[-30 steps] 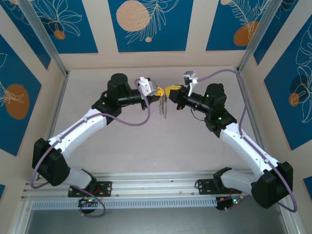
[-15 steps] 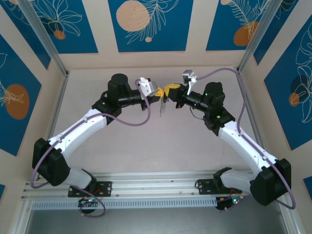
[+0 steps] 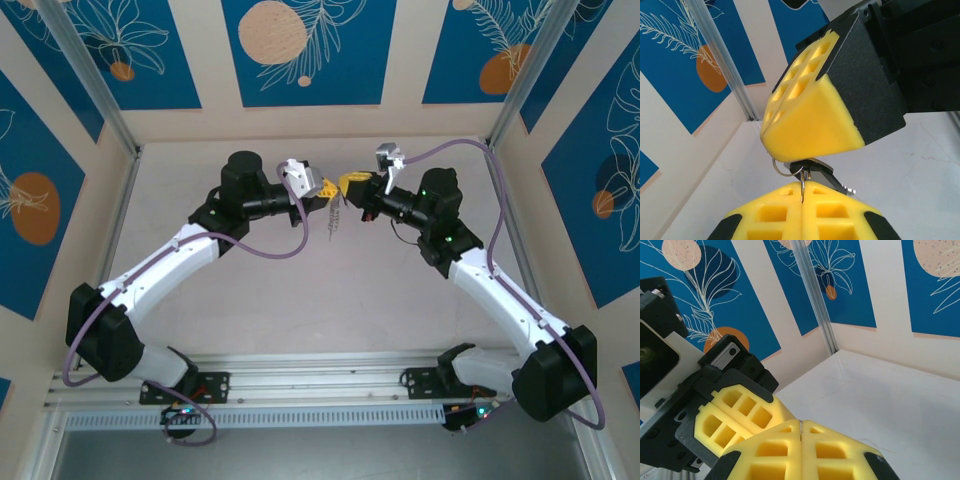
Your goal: Put the keys on the keyring
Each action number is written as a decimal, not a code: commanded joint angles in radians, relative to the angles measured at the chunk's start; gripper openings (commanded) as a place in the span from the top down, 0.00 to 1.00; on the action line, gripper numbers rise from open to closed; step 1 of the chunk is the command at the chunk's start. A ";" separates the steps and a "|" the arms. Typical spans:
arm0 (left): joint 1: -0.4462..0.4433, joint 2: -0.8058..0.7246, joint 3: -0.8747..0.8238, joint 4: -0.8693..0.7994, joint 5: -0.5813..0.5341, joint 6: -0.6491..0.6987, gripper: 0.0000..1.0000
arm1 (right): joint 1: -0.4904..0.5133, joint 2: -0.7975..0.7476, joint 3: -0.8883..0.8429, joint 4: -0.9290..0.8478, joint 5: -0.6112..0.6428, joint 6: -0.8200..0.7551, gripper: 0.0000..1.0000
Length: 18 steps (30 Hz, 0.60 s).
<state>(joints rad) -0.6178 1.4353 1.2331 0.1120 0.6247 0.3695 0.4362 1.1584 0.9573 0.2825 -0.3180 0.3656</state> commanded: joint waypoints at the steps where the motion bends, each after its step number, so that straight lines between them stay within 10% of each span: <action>1: -0.011 -0.030 0.002 0.035 0.028 0.007 1.00 | -0.001 -0.034 -0.015 -0.008 -0.005 -0.004 1.00; 18: -0.010 -0.026 0.005 0.037 0.026 0.005 1.00 | 0.009 -0.028 -0.018 -0.019 -0.030 0.004 1.00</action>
<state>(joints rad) -0.6178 1.4353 1.2331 0.1123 0.6243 0.3695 0.4377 1.1255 0.9512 0.2684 -0.3256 0.3660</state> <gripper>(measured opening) 0.038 0.044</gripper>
